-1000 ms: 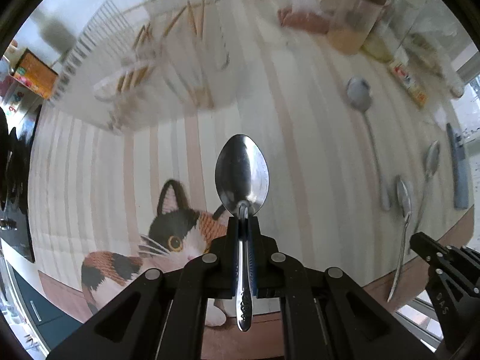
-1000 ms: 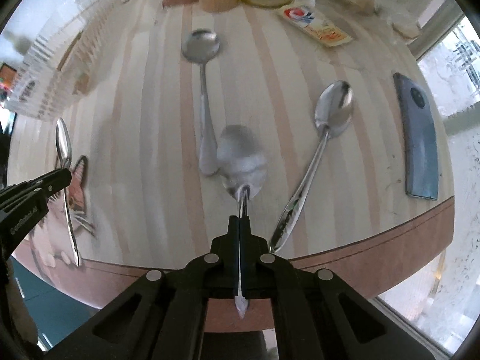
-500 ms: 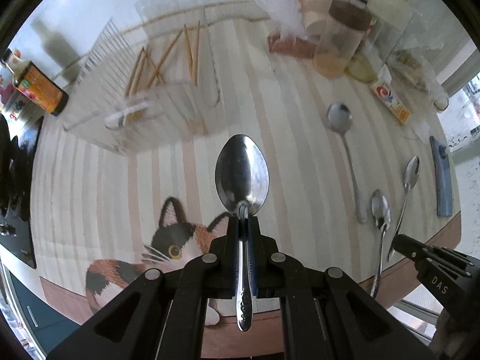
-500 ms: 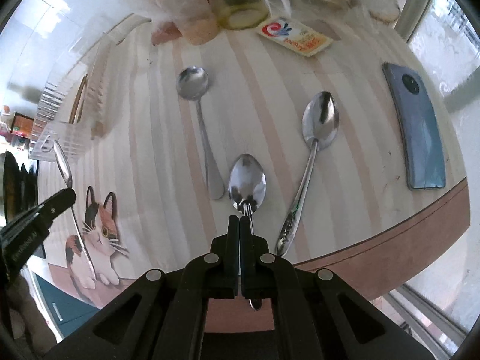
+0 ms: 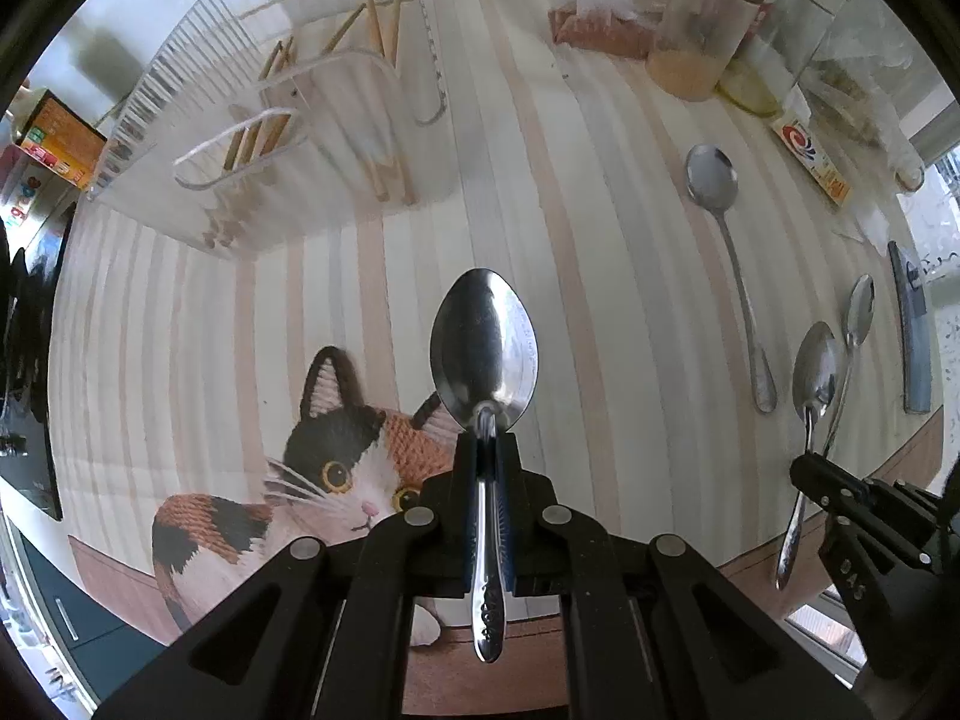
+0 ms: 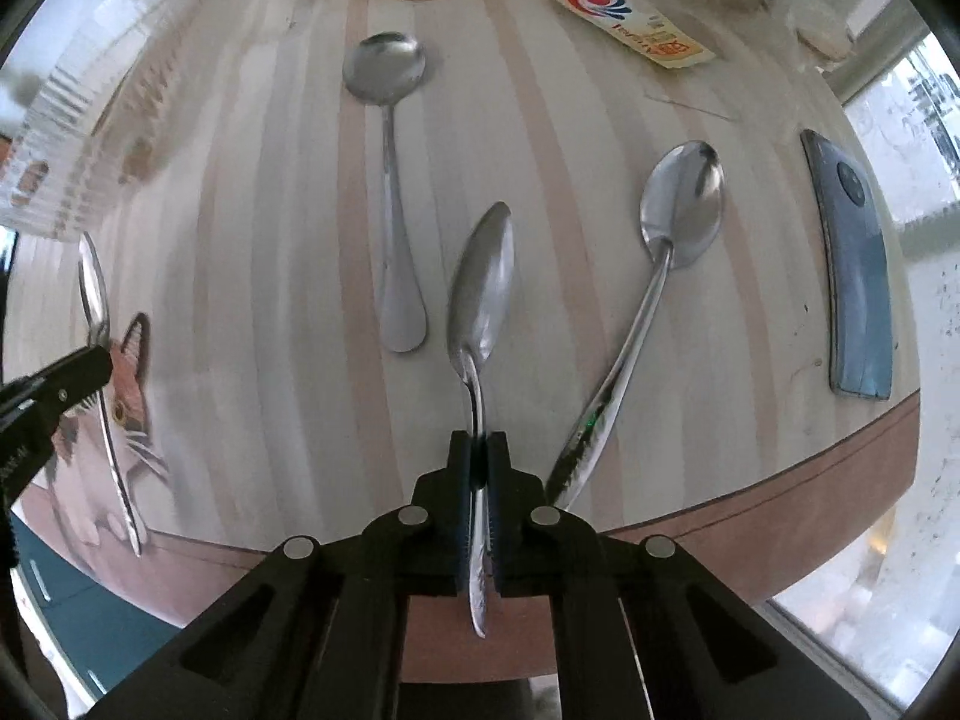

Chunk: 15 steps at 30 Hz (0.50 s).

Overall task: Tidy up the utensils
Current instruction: 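Lift both held spoons off the counter and turn toward the clear rack, then carry both held spoons over the clear plastic rack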

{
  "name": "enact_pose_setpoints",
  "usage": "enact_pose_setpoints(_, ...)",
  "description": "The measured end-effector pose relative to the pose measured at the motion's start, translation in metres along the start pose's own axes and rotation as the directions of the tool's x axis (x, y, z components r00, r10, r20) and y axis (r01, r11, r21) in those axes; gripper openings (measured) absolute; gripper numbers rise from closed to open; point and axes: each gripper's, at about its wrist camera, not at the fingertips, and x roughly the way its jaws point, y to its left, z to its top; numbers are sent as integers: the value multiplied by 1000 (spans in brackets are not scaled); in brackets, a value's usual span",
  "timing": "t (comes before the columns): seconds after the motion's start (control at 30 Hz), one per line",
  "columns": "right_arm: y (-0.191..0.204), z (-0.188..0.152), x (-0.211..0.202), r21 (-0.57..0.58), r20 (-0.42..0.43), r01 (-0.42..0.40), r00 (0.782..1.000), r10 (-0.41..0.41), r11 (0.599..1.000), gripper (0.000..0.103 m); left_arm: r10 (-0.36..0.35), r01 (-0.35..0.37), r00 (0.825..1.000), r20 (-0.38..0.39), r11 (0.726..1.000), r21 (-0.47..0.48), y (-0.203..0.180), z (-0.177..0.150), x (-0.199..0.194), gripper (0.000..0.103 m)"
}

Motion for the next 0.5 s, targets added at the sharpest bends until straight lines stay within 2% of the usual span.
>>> enact_pose_setpoints(0.33,-16,2,-42,70,55,-122,991,119,990,3,-26,26,999,29,1000,-1,0,0,-14,4)
enact_pose_setpoints(0.5,-24,11,-70,75,104,-156,984,148,985,3,-51,51,996,71,999,4,1,3,-37,4)
